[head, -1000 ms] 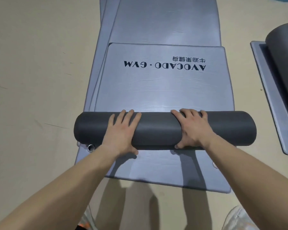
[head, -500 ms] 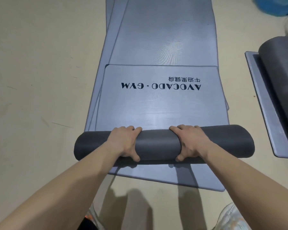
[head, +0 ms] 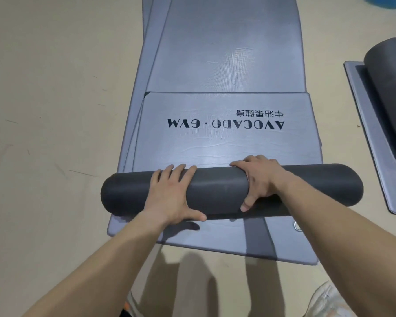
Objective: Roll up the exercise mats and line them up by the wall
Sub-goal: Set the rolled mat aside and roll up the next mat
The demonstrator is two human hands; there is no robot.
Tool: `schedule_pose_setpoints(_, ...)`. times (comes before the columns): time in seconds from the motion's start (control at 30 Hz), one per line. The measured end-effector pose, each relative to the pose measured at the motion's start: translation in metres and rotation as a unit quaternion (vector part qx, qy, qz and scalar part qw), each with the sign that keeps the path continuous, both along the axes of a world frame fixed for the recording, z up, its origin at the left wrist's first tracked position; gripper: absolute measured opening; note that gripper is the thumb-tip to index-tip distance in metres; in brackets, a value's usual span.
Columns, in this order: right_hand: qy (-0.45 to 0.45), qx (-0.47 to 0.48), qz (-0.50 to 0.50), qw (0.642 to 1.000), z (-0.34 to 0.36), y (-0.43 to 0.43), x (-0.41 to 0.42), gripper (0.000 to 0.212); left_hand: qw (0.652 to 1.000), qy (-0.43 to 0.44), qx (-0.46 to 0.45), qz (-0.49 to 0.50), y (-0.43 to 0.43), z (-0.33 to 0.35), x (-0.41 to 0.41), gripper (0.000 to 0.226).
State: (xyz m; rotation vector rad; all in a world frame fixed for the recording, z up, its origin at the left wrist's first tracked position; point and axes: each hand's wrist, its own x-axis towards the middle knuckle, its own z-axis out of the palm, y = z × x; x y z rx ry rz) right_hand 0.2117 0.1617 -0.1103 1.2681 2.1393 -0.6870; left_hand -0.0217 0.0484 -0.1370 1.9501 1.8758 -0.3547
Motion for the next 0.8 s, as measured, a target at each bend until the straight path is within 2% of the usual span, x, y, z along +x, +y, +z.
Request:
schedule_pose_setpoints(0.1, 0.007, 0.110, -0.013, 0.994, -0.012, -0.018, 0.005, 0.148, 0.999, -0.031, 0.019, 0.011, 0.030, -0.007, -0.009, 0.125)
schedule_pose_setpoints(0.17, -0.025, 0.191, 0.025, 0.981, -0.027, -0.043, 0.011, 0.161, 0.998, -0.060, -0.002, 0.012, 0.051, -0.007, -0.018, 0.121)
schedule_pose_setpoints(0.23, -0.022, 0.217, 0.031, 0.976, -0.036, -0.039, 0.011, 0.160, 0.996, -0.083, 0.028, 0.033, 0.054, -0.013, -0.019, 0.113)
schedule_pose_setpoints(0.3, -0.005, 0.207, 0.034, 0.978, -0.035, -0.014, 0.007, 0.152, 0.993, -0.067, 0.082, 0.051, 0.039, -0.020, -0.013, 0.115)
schedule_pose_setpoints(0.4, -0.002, 0.168, 0.054, 0.984, -0.031, 0.017, 0.000, 0.144, 0.993, 0.047, 0.104, -0.019, 0.025, -0.035, -0.008, 0.140)
schedule_pose_setpoints(0.47, -0.011, 0.133, 0.052, 0.990, -0.026, 0.032, -0.005, 0.142, 0.990, 0.064, 0.120, -0.033, 0.043, -0.035, -0.011, 0.137)
schedule_pose_setpoints(0.57, -0.017, 0.052, 0.025, 0.998, -0.013, 0.041, -0.011, 0.135, 0.992, 0.072, 0.083, -0.069, 0.060, -0.020, -0.013, 0.126)
schedule_pose_setpoints(0.67, -0.023, -0.019, 0.014, 0.999, -0.007, 0.016, -0.012, 0.130, 0.993, 0.078, 0.020, -0.091, 0.033, -0.010, -0.009, 0.121)
schedule_pose_setpoints(0.8, -0.001, 0.094, 0.034, 0.995, -0.013, -0.055, 0.010, 0.140, 0.990, 0.094, -0.002, -0.104, -0.003, -0.005, -0.003, 0.121)
